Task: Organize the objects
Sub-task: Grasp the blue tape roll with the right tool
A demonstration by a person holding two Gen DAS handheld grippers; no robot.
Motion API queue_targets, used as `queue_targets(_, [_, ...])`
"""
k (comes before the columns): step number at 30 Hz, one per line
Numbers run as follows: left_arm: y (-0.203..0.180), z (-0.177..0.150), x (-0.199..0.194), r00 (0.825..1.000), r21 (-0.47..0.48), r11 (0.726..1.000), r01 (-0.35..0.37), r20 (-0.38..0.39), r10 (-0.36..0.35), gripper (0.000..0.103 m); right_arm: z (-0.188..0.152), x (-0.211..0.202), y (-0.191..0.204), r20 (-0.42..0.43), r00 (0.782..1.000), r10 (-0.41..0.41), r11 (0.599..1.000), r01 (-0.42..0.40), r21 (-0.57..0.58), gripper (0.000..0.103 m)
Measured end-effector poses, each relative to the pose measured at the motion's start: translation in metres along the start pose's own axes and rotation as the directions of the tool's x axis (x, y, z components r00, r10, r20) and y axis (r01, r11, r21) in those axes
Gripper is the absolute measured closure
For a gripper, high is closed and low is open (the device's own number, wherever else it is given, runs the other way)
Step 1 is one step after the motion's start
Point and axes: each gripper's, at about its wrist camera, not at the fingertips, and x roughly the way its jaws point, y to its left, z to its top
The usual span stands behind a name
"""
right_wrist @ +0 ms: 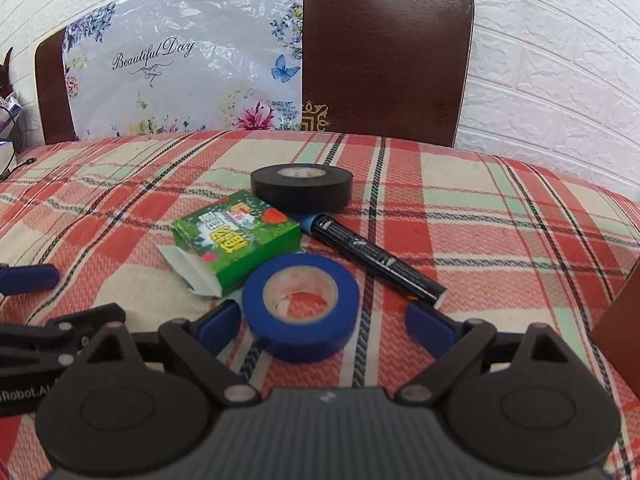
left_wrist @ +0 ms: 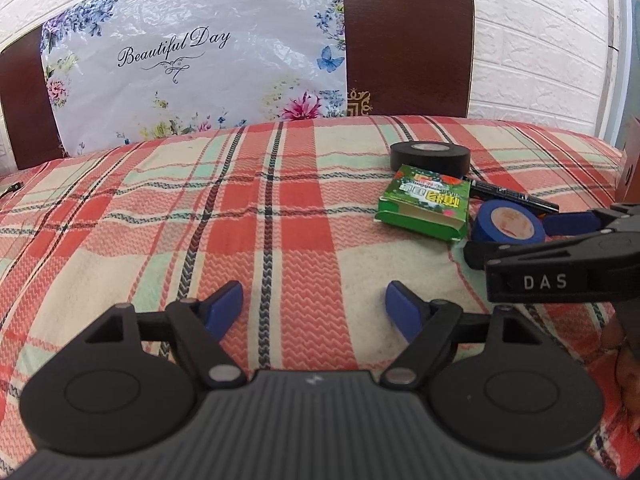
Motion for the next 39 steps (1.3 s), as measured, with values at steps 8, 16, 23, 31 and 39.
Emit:
queue_targets(8, [0.001,0.000,0.001,1.000,-0.009,1.000,0.003,0.004,-0.003,0.022,-0.002,-0.006,0.012,0.041,0.999,0.032,0.997,-0.029,-0.078,0.043])
queue_targets(16, [0.000,-0.001,0.001,1.000,-0.012,1.000,0.002,0.005,-0.002,0.021,-0.012,-0.021,0.014,0.035,0.999,0.019,0.997,-0.016,-0.082,0.044])
queue_targets(23, [0.000,0.000,0.001,1.000,-0.007,1.000,-0.002,0.005,0.002,0.021,-0.044,-0.064,0.009,0.010,0.999,0.046,0.996,-0.045,-0.075,0.044])
queue_targets(31, [0.000,-0.001,0.000,1.000,-0.004,1.000,-0.005,0.005,0.005,0.021,-0.089,-0.127,0.008,0.018,0.999,0.051,0.996,-0.049,-0.068,0.044])
queue_targets(39, [-0.003,-0.005,-0.008,1.000,0.017,0.999,-0.028,-0.001,0.028,0.021,-0.104,-0.145,0.001,0.045,0.998,0.039,0.999,-0.038,-0.020,0.027])
